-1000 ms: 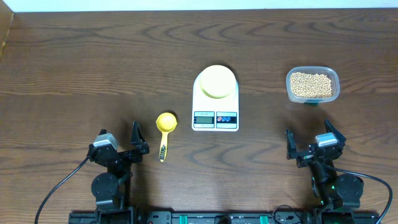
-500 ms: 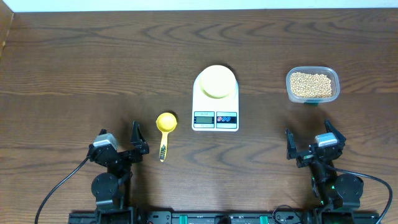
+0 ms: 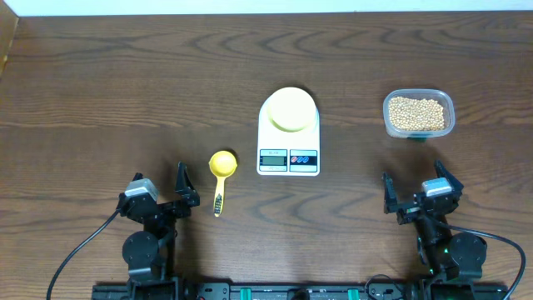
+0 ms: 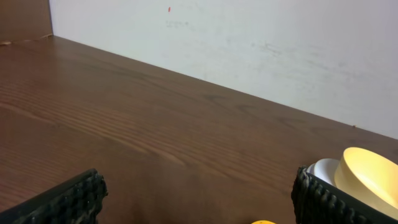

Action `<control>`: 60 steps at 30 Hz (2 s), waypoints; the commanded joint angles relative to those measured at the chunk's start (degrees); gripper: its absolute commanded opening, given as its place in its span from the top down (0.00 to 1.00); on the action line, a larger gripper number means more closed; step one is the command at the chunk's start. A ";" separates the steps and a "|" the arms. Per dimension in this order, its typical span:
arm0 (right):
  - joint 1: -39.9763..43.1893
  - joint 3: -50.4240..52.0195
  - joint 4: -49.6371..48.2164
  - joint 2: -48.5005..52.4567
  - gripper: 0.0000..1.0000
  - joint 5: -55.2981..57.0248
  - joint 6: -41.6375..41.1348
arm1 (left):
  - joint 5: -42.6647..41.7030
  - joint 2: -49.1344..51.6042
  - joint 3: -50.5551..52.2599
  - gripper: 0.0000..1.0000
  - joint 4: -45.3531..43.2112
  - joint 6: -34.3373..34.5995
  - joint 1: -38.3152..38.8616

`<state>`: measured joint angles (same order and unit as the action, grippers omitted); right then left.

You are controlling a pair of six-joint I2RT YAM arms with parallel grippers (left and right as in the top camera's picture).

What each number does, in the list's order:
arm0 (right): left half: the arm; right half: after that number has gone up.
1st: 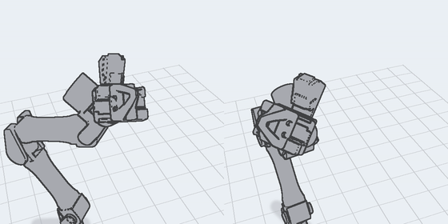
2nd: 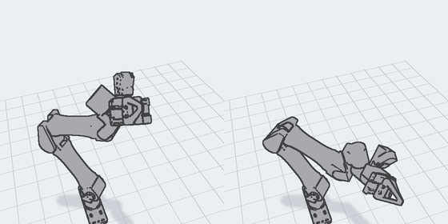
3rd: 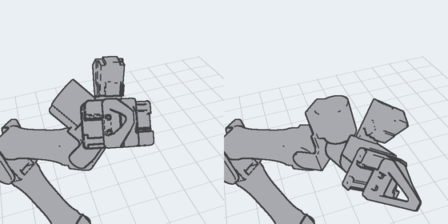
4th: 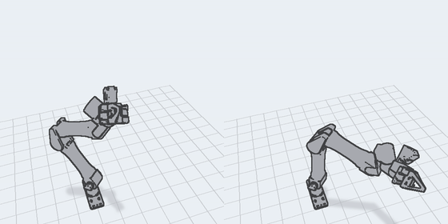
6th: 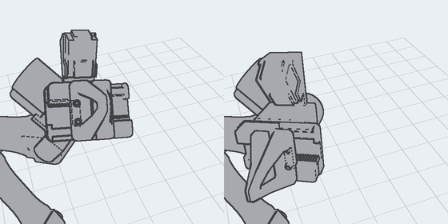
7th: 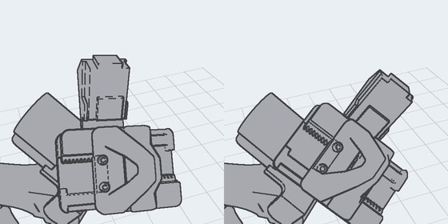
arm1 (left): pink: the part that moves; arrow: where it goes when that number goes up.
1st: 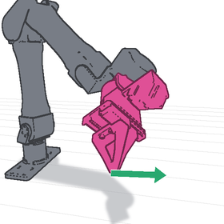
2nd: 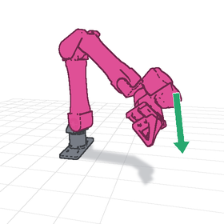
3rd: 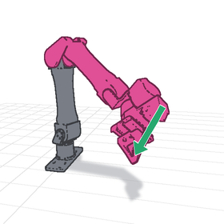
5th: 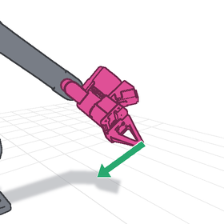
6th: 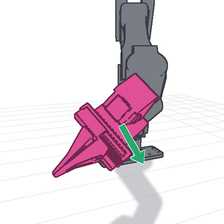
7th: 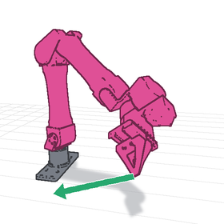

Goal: Scoop item into bowl and weigh 50g on scale

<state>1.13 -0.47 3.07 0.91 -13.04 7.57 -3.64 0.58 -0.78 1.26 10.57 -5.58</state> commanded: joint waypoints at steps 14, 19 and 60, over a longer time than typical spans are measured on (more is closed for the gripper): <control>-0.46 0.15 0.15 0.11 0.01 0.46 0.37 | -0.15 -0.24 0.55 0.02 2.58 0.48 -0.09; -0.46 0.15 0.15 0.13 0.01 0.48 0.37 | -0.15 -0.24 0.55 0.02 2.58 0.48 -0.09; -0.46 0.15 0.15 0.13 0.01 0.48 0.37 | -19.17 30.64 -43.23 0.02 24.55 5.20 -0.13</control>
<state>1.13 -0.47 3.07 1.08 -13.04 7.57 -18.20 25.85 -37.01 21.91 15.27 -5.58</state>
